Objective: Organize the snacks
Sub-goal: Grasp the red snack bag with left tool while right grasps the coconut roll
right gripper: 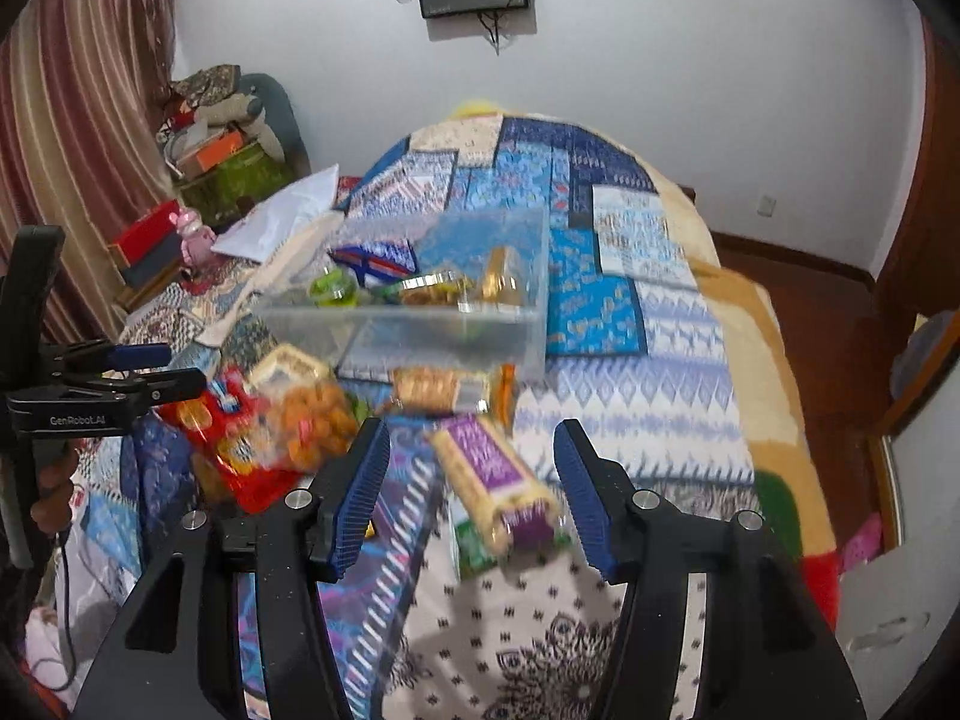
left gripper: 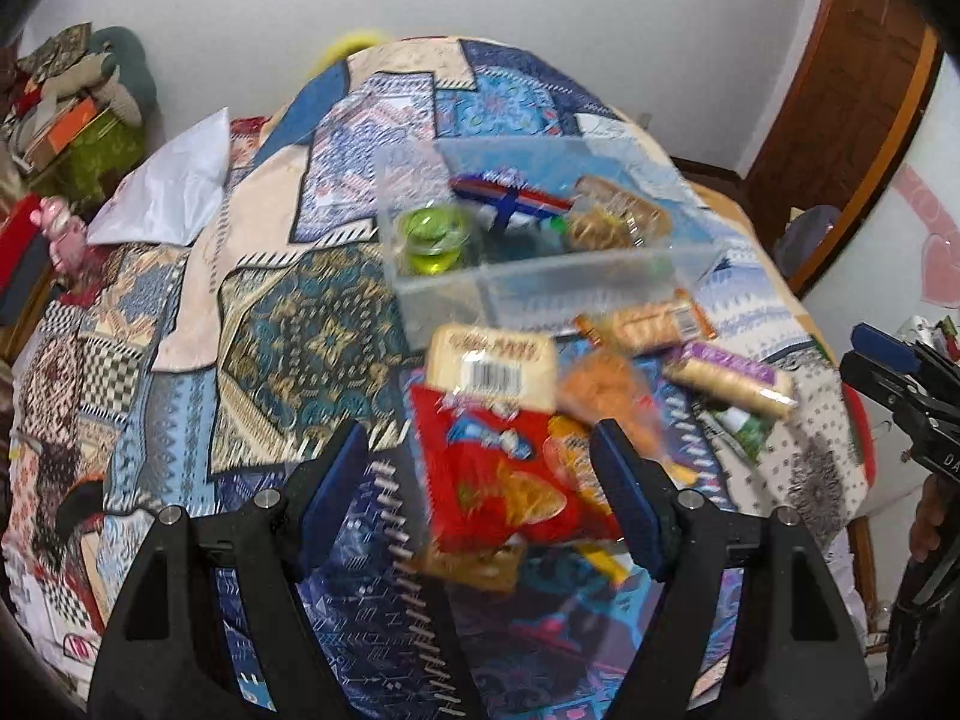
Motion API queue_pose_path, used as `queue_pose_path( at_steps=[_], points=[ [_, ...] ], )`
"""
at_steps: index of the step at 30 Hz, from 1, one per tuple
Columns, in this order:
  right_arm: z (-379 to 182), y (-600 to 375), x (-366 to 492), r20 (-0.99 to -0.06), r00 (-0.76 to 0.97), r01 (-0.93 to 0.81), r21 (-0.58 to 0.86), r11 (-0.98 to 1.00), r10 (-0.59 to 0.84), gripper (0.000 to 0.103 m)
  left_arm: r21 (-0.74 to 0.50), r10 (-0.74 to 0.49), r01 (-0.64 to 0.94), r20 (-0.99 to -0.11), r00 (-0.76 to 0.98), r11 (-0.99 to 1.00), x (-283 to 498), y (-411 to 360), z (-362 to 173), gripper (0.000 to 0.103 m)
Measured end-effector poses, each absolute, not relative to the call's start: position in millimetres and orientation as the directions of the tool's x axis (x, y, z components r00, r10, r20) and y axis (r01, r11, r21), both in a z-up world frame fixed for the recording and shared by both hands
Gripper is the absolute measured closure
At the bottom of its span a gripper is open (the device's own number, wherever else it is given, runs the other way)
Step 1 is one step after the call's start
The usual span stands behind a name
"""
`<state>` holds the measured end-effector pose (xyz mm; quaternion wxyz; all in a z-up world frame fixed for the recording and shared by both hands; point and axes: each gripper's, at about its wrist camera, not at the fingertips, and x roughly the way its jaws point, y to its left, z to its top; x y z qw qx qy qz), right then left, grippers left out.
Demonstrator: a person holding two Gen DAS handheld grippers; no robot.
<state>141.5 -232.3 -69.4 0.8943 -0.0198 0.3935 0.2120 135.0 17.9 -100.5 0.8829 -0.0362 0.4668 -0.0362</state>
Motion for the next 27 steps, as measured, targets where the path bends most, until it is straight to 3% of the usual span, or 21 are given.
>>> queue_pose_path(
  at_steps=[16, 20, 27],
  points=[
    [-125, -227, 169, -0.803, 0.491, -0.372, 0.158, 0.915, 0.338, 0.050, -0.166, -0.175, 0.066, -0.825, 0.537, 0.984, 132, 11, -144, 0.027],
    [-133, -220, 177, -0.815, 0.476, -0.376, 0.150, 0.914, 0.330, 0.050, -0.167, -0.171, 0.057, -0.820, 0.547, 0.984, 132, 10, -147, 0.045],
    [-144, -211, 187, -0.839, 0.436, -0.397, 0.146, 0.906, 0.326, 0.043, -0.152, -0.154, 0.053, -0.798, 0.583, 0.987, 124, 11, -137, 0.063]
  ],
)
